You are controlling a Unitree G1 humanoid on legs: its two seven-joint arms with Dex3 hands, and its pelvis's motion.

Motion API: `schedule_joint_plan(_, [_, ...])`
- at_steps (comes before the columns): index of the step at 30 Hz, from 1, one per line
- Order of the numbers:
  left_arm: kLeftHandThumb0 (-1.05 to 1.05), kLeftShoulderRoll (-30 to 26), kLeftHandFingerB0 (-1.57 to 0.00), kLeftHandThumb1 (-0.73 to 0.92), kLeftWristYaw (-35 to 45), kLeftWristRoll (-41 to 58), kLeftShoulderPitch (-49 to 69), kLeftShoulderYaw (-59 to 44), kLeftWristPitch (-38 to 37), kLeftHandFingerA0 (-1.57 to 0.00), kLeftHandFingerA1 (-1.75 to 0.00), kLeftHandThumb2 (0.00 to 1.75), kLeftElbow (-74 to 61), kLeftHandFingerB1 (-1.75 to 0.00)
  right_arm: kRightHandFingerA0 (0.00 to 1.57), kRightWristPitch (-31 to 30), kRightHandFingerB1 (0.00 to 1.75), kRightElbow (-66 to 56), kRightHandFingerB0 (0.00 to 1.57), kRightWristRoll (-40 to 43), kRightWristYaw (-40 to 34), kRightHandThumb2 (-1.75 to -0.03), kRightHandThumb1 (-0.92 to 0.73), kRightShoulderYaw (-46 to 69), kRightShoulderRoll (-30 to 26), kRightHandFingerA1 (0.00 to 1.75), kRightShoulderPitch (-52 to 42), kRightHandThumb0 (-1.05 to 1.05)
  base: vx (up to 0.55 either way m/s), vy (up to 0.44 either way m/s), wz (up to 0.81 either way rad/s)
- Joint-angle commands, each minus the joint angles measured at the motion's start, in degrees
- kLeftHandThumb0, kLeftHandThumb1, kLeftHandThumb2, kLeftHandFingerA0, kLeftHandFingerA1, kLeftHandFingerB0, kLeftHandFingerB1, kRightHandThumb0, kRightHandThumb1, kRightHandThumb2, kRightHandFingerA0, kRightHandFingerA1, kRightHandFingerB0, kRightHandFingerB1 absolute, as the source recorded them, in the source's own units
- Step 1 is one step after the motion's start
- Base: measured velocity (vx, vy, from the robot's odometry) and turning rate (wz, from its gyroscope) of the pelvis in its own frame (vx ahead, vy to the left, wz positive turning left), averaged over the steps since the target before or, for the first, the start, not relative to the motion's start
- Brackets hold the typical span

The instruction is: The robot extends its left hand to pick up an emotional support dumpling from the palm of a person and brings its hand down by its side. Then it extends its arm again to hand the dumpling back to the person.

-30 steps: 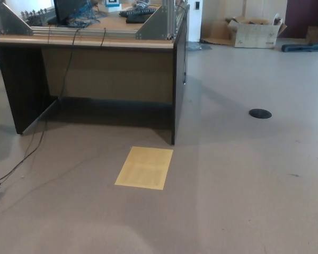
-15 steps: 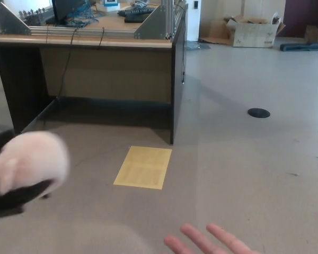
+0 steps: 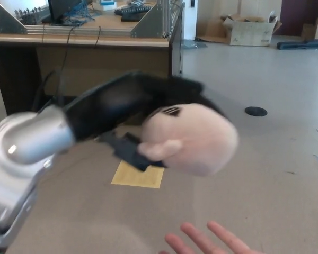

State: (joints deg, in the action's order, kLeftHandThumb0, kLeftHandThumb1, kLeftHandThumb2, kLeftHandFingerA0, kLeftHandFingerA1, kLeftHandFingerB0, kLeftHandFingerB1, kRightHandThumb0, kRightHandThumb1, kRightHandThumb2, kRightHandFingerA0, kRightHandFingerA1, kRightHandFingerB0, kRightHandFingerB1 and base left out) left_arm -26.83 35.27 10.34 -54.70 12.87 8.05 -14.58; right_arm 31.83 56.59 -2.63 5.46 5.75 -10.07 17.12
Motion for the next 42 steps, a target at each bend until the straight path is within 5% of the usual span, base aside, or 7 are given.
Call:
schedule_joint_plan(1, [-0.15,0.6,-0.96,0.67,3.1,-5.3,-7.9,4.2,3.4,-0.95,-1.40,0.73,0.7,-0.77,0.81,-2.6,0.38,1.3,0.53,0.3,-1.2,-0.58,-0.59,0.5,-1.0,0.51,2.5,-0.43,0.00,0.000,0.00])
schedule_joint_plan(14, [-0.11,1.1,-0.90,0.71,6.5,-7.4,-9.6,7.7,4.9,-0.90,-1.32,0.73,0.6,-0.84,0.74,-3.0,0.53,0.5,0.54,-0.1,-1.3,-0.82,-0.49,0.0,-1.3,0.63,2.6,-0.49,0.00,0.000,0.00])
schedule_joint_plan(26, [-0.12,1.0,-0.84,0.72,8.5,-10.9,-4.4,11.3,4.4,-0.83,-1.45,0.71,-1.1,-0.99,0.81,-3.3,0.40,0.1,0.61,-0.6,-1.8,-0.57,-0.59,-0.6,-1.5,0.48,3.1,-0.45,0.00,0.000,0.00])
schedule_joint_plan(27, [-0.13,1.0,-0.82,0.72,9.3,-11.0,-3.8,12.1,4.6,-0.79,-1.47,0.70,-1.2,-1.05,0.72,-3.7,0.53,-0.1,0.52,-0.8,-1.9,-0.80,-0.49,-0.7,-1.6,0.62,3.4,-0.49,0.00,0.000,0.00])
schedule_joint_plan(34, [-0.15,1.3,-0.81,0.72,10.6,-12.7,-2.2,14.2,4.2,-0.78,-1.49,0.67,-1.4,-1.08,0.70,-3.7,0.54,0.1,0.52,-0.5,-0.9,-0.80,-0.49,-0.8,-2.0,0.62,3.8,-0.49,0.00,0.000,0.00])
schedule_joint_plan(35, [-0.17,1.9,-0.76,0.72,10.4,-13.7,-1.9,15.2,3.7,-0.73,-1.56,0.62,-1.4,-1.11,0.92,-2.7,0.51,0.3,0.70,-0.4,-0.8,-0.58,-0.61,-0.8,-2.0,0.80,3.7,-0.44,0.00,0.000,0.00])
schedule_joint_plan(42, [-0.18,3.8,-0.79,0.70,9.8,-16.7,-1.1,17.7,2.6,-0.79,-1.33,0.62,-1.7,-0.88,0.89,-2.5,0.45,-0.9,0.67,-5.6,-3.4,-0.60,-0.68,-4.8,-4.5,0.74,3.3,-0.44,0.00,0.000,0.00])
